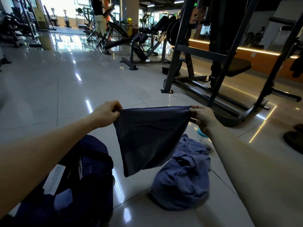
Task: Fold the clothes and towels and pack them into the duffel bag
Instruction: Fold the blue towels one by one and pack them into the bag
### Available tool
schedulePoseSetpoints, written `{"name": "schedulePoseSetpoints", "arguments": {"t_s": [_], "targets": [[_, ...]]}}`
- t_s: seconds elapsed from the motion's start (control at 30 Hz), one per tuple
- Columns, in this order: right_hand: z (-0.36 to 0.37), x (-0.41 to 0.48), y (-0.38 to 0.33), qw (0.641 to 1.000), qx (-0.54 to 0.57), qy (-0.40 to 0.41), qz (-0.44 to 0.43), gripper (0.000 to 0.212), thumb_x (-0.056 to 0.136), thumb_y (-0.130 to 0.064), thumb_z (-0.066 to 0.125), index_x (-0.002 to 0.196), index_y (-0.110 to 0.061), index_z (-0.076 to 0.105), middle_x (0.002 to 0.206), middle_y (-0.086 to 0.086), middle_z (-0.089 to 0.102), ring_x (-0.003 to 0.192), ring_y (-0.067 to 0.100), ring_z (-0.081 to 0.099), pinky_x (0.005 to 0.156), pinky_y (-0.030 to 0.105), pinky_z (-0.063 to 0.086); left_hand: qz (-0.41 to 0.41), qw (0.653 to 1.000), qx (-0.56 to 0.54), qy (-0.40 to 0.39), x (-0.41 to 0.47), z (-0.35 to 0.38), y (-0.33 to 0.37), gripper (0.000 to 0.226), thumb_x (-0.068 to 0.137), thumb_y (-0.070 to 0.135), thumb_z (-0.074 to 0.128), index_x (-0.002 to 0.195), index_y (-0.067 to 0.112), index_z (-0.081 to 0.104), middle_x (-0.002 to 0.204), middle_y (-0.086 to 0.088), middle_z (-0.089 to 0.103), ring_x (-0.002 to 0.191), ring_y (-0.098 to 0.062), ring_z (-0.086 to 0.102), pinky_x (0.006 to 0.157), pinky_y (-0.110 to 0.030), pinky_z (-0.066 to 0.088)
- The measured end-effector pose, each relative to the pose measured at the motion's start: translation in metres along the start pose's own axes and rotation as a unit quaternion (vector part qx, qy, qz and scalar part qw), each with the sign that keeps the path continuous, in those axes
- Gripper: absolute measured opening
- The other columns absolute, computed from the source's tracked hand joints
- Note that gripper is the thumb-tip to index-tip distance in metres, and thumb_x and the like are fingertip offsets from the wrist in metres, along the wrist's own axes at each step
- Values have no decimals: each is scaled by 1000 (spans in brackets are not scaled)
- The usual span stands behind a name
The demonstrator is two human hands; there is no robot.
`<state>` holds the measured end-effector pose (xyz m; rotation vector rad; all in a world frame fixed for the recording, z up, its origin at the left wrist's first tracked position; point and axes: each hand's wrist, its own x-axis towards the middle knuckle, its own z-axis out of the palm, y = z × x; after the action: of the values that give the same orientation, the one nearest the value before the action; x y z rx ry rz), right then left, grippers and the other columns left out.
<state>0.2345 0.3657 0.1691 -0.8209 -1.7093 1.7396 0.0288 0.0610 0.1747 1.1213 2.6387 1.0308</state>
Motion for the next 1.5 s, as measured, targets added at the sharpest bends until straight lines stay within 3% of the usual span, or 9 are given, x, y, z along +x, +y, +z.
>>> {"name": "schedulePoseSetpoints", "arguments": {"t_s": [0.33, 0.53, 0.6, 0.7, 0.87, 1.03, 1.2, 1.37, 1.5], "targets": [[-2, 7, -1, 996, -18, 81, 11, 26, 98, -2, 53, 122, -6, 63, 116, 13, 63, 106, 26, 61, 70, 31, 53, 11, 997, 26, 76, 2, -2, -2, 26, 97, 36, 65, 80, 16, 68, 74, -3, 64, 73, -23, 59, 67, -38, 47], [19, 6, 8, 984, -58, 167, -16, 17, 98, -3, 53, 103, -14, 65, 112, 15, 64, 101, 27, 60, 92, 43, 56, -13, 985, -74, 157, 3, 8, 12, 19, 101, 26, 55, 89, 16, 66, 71, -1, 71, 66, -20, 69, 66, -36, 56], [21, -2, 11, 994, -83, 64, 43, 18, 97, 0, 52, 101, -13, 65, 108, 18, 65, 101, 29, 61, 96, 47, 54, -24, 971, -144, 192, 4, 11, 19, 16, 102, 22, 53, 94, 15, 65, 76, -3, 72, 64, -19, 71, 68, -39, 60], [14, -22, 7, 962, -77, -229, 123, 22, 96, -2, 54, 114, -5, 66, 103, 12, 71, 98, 27, 69, 92, 43, 56, -33, 956, -138, 256, 8, 6, 19, 16, 103, 24, 52, 100, 13, 64, 85, -4, 68, 72, -23, 69, 68, -39, 58], [11, -6, 14, 996, -72, 5, 60, 16, 94, 9, 54, 98, -4, 64, 107, 23, 61, 91, 32, 63, 77, 39, 57, -154, 980, -116, 57, 0, 10, -12, 14, 97, 17, 59, 87, 10, 67, 82, -14, 75, 71, -27, 70, 68, -39, 60], [22, -9, 13, 992, -123, 4, 28, 26, 92, 11, 53, 81, -11, 61, 90, 18, 59, 88, 33, 59, 85, 51, 55, -125, 977, -98, 141, 5, 4, -12, 14, 96, 27, 61, 85, 21, 67, 84, -4, 70, 79, -26, 68, 76, -42, 60], [22, -6, 17, 988, -150, 47, -4, 26, 93, 7, 54, 82, -16, 59, 101, 19, 62, 91, 33, 61, 88, 52, 57, -122, 980, -73, 139, 5, 6, -10, 14, 98, 26, 60, 91, 16, 68, 85, -4, 66, 77, -18, 60, 61, -29, 44], [21, -9, 22, 982, -180, 43, -28, 26, 91, 6, 55, 81, -16, 62, 90, 9, 62, 88, 26, 61, 75, 38, 55, -133, 972, -159, 114, 4, 10, -16, 14, 99, 17, 56, 95, 10, 67, 86, -10, 72, 81, -25, 70, 71, -39, 56], [14, -14, 31, 975, -224, -4, 10, 18, 89, 3, 56, 76, -8, 64, 84, 17, 63, 81, 31, 61, 76, 44, 56, -161, 964, -188, 95, -3, 17, -24, 13, 99, 7, 54, 100, 2, 66, 87, -15, 68, 66, -20, 67, 59, -27, 54]]}}
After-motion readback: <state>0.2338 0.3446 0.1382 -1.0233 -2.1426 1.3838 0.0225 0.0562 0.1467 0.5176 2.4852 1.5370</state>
